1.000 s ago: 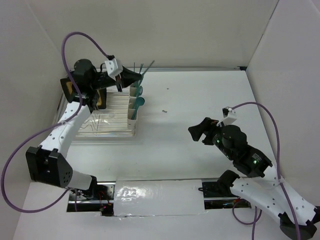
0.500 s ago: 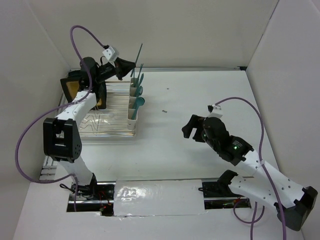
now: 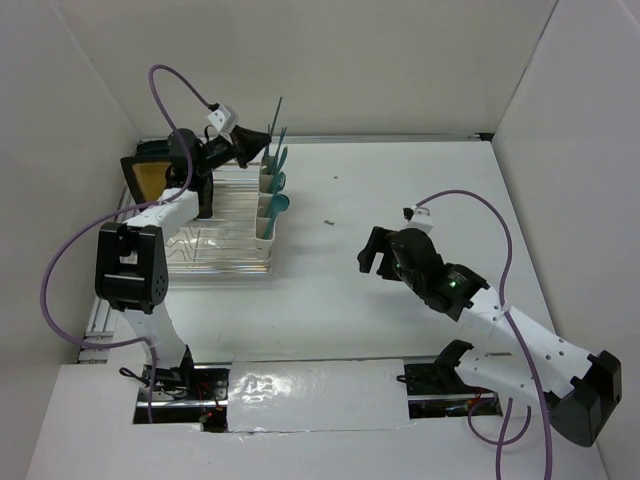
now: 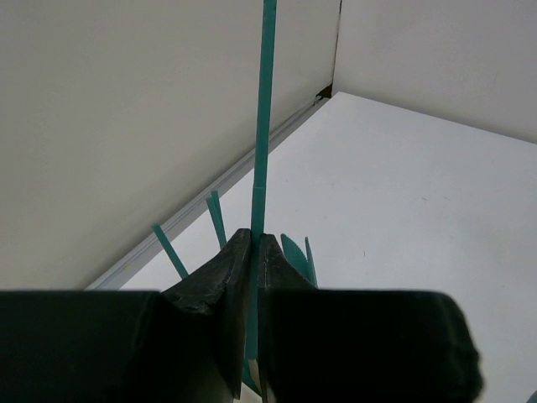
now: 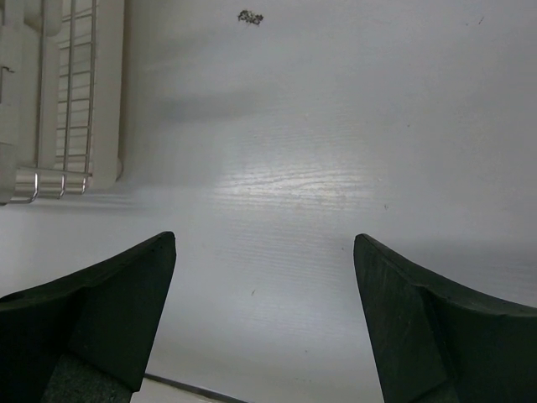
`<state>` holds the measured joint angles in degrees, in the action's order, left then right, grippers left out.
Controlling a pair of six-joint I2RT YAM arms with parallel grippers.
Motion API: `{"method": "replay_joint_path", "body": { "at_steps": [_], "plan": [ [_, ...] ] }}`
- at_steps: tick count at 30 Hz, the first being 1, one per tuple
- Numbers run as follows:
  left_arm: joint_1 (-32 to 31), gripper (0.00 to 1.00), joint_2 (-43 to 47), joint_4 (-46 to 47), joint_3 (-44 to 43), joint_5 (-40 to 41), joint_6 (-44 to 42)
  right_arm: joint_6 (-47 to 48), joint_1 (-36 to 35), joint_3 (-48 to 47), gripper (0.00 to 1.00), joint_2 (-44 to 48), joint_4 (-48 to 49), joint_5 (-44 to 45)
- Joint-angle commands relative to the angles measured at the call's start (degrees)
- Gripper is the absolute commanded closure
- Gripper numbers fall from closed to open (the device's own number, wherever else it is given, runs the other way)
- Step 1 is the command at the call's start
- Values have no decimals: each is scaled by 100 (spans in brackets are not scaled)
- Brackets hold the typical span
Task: Sort the eating utensils into containers
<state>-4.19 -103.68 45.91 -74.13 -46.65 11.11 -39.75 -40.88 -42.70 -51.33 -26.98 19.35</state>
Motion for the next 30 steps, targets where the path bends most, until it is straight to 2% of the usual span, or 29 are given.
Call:
{"method": "replay_joint_path", "body": {
  "at_steps": [1,11,13,14,17,18,19,20,24,30],
  "plan": [
    [32,100,-100,788,170,-81,84,37,19,-107,7,-44,272,192],
    [14,100,-223,937,408,-28,22,11,45,-107,5,0,325,192],
    [-3,96,-223,902,399,24,-65,-16,37,-107,5,-8,325,192],
    [5,93,-223,902,399,51,-83,-24,37,-107,5,0,325,192],
    [5,72,-170,885,443,104,-66,-33,37,-107,5,18,273,192],
    [32,54,-153,911,478,-157,-66,-68,37,-107,4,53,272,192],
    [41,53,-92,928,478,-160,-66,-68,37,-107,4,53,272,192],
    [58,47,-82,920,487,-160,-48,-77,45,-107,3,79,272,192],
    [137,40,198,806,504,-352,31,-95,45,-107,1,132,212,69],
    [155,27,971,-81,452,-389,-364,-33,45,-160,0,229,211,-37]
  ]
}}
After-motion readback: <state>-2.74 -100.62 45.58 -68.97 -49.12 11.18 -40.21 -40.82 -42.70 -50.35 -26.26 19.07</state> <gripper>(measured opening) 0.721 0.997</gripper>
